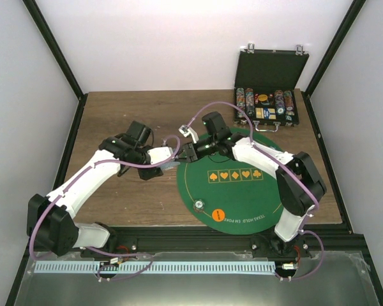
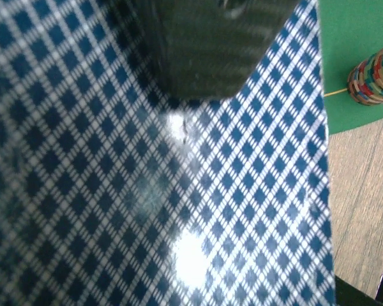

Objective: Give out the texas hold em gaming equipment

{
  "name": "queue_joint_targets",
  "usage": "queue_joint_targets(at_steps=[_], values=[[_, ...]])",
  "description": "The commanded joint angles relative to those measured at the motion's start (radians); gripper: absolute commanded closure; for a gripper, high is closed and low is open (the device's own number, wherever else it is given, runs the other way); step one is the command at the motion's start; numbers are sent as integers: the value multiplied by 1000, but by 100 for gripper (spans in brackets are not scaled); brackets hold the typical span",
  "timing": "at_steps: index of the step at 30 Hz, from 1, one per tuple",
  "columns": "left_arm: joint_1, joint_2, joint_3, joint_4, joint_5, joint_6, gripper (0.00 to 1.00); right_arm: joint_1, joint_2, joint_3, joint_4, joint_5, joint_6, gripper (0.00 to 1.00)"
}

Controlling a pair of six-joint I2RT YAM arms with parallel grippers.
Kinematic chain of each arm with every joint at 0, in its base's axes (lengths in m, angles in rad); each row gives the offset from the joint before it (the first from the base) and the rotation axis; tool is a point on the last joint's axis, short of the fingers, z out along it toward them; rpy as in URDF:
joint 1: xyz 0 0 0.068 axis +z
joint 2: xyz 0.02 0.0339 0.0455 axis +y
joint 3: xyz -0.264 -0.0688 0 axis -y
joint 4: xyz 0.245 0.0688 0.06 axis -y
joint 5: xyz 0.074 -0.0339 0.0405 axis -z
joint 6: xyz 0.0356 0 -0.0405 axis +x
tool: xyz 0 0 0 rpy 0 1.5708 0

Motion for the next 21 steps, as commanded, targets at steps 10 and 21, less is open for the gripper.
queue_joint_targets(at_steps=[10,21], values=[[26,12,-28,29,-15,1,43,-5,-52,61,-129,23,-61,92],[49,4,-59,46,-6,-10,43,-30,-106,119,-248,53,-116,99]])
